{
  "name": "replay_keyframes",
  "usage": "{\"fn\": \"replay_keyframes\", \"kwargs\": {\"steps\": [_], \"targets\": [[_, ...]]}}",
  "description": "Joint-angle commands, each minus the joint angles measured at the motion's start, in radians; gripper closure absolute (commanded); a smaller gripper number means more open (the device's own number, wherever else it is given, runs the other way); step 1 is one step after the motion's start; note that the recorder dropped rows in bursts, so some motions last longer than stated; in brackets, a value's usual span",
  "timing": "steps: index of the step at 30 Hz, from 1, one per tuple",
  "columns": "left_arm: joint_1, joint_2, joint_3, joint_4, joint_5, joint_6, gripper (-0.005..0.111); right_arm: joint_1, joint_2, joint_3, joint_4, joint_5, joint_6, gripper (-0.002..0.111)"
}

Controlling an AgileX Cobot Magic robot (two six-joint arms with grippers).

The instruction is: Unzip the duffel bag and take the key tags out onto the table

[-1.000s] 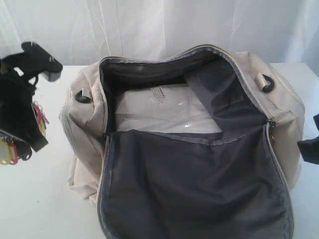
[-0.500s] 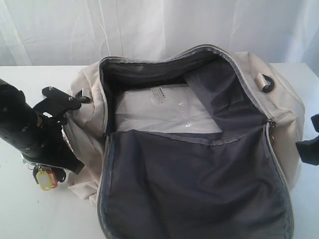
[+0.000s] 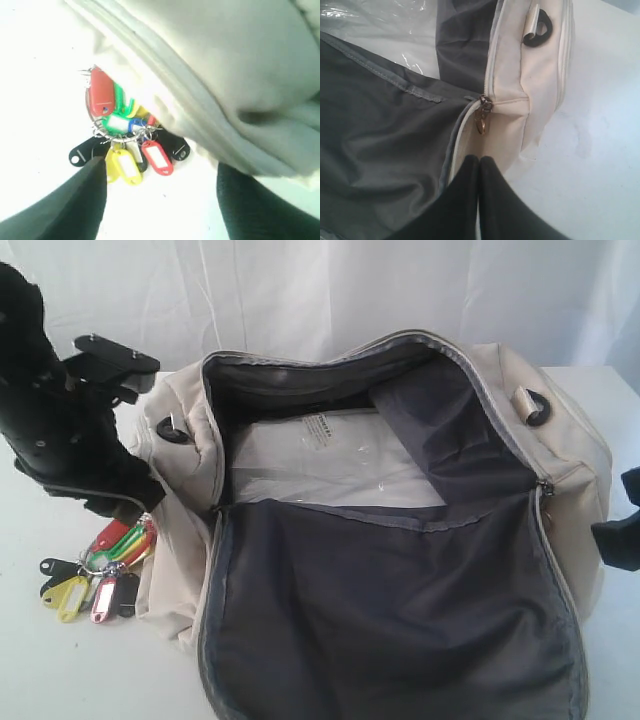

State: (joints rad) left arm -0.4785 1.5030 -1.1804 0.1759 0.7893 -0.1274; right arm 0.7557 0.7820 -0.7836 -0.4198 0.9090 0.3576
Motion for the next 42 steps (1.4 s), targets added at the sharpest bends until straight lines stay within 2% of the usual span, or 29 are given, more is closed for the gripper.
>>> {"fn": "replay_keyframes", "kwargs": {"steps": [1,5,13,22,32,37,42], "targets": [[-0.003,-0.106,-0.018,-0.021,0.134,0.029,0.041,0.003,-0.005,0.005,-0.001,-0.012,0.006,0.108],[-0.003,-0.208,-0.018,-0.07,0.241,0.034,0.055,0.003,-0.005,0.005,-0.001,-0.016,0.006,0.108],[-0.003,-0.475,-0.018,-0.139,0.36,0.084,0.105,0.003,-0.005,0.005,-0.001,-0.037,0.006,0.108],[-0.003,-0.657,-0.018,-0.141,0.389,0.081,0.107,0.003,-0.005,0.005,-0.001,-0.041,0.006,0.108],[0.001,-0.69,-0.018,-0.105,0.387,0.081,0.107,0.003,-0.005,0.005,-0.001,-0.044,0.006,0.108],[0.169,-0.737,-0.018,-0.112,0.385,0.081,0.107,0.003,-0.005,0.005,-0.001,-0.044,0.006,0.108],[0.427,-0.817,-0.018,-0.108,0.385,0.081,0.107,0.003,-0.005,0.005,-0.001,-0.044,0.006,0.108]]}}
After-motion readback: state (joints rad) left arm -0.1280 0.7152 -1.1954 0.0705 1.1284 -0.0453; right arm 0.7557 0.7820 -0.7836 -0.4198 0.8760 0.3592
